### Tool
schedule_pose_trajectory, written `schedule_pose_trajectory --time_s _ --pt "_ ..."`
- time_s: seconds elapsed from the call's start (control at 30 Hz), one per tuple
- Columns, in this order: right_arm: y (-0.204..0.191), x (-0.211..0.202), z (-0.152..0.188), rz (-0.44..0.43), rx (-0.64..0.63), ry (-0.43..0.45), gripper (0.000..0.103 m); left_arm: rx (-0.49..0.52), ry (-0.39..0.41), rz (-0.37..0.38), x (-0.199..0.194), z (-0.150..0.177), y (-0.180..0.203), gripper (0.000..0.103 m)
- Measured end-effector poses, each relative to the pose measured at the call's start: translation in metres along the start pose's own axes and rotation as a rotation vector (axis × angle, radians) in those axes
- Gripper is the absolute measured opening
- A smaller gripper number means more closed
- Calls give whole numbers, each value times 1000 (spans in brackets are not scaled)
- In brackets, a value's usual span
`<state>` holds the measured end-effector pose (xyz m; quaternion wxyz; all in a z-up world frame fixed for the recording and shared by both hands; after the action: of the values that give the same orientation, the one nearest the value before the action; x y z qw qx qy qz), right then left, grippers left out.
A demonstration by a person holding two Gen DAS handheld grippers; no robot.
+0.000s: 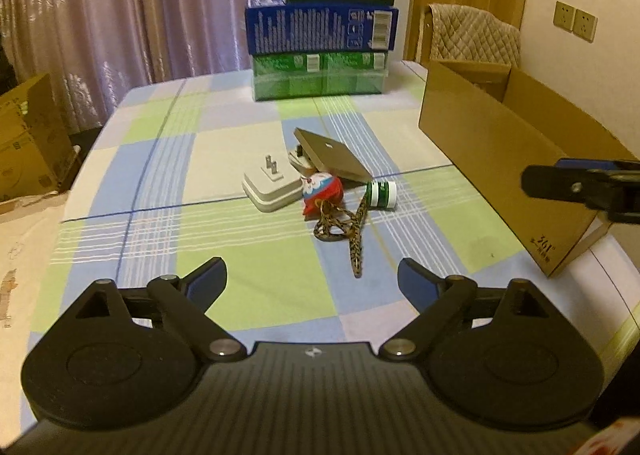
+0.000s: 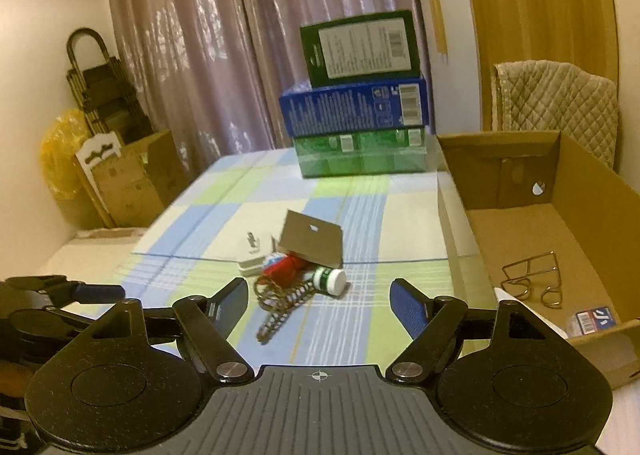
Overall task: Organize rigid objects
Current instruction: 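Grasp the braided leopard-print cord with the left tool while the right tool approaches the pill bottle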
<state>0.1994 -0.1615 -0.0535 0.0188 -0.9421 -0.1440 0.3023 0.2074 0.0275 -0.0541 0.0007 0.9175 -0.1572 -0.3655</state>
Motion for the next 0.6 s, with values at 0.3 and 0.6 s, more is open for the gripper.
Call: schedule_pose_trajectory --time_s 0.3,0.6 --pt "6 61 17 22 -27 -86 75 -20 -40 39 48 2 -15 90" --pt "13 110 18 15 -9 -159 75 12 -78 84 92 -3 -17 80"
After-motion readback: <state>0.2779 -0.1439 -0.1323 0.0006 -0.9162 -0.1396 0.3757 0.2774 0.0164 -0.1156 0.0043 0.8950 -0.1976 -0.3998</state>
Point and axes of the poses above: each gripper's, at about its wrist camera, not at the fingertips, and x roughly the way its jaws point, y to its right, z to its underside, the point moved 8 cm from there along x, roughly the way its jaws point, and after that the axes turned 9 degrees about z, right-handed, at the moved point
